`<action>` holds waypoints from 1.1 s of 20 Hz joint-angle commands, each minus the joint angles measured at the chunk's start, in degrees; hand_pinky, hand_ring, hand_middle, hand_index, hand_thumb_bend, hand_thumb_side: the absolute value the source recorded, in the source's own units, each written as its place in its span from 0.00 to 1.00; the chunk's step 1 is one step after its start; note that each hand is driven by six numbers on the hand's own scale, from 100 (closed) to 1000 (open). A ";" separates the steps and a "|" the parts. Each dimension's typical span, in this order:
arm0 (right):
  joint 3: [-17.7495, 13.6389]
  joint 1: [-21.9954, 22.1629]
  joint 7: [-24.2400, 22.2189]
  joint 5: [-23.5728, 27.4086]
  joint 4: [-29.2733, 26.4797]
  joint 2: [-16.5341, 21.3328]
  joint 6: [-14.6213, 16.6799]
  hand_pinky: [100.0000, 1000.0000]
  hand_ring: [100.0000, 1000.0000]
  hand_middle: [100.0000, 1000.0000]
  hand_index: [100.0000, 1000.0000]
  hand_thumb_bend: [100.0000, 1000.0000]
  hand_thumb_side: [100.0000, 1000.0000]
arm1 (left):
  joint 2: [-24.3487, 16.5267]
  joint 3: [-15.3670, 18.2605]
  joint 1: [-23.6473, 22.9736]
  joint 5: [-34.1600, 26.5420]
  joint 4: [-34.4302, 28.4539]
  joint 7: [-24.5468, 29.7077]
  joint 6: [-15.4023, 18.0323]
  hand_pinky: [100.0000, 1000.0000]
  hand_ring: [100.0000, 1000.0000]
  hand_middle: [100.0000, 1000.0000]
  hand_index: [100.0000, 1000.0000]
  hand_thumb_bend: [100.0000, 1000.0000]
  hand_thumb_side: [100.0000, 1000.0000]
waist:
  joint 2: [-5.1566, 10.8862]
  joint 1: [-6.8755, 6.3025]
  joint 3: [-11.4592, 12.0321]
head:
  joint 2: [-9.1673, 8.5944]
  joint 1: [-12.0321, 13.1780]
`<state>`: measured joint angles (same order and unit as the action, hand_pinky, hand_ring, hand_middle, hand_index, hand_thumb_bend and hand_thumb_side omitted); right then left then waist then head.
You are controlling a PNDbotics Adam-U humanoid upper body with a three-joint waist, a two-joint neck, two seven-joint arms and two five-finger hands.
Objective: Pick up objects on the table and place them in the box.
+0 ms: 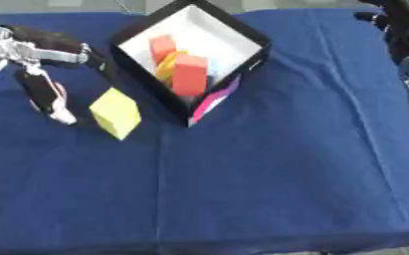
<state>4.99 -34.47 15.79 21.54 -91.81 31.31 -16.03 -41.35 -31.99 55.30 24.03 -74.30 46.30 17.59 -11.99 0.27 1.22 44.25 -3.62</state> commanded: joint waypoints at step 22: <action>-0.25 -0.84 -0.19 0.03 -0.25 0.52 0.03 0.80 0.89 0.77 0.84 0.07 0.55 | 2.79 0.29 2.65 7.92 1.35 3.40 8.10 0.91 0.91 0.80 0.87 0.69 0.07 | 1.17 -0.35 -0.48 | -0.13 0.39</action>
<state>5.00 -34.41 15.75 21.54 -91.47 30.98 -16.06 -37.90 -32.00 56.63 31.59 -72.79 44.06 19.83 -11.99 0.27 0.80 44.25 -3.50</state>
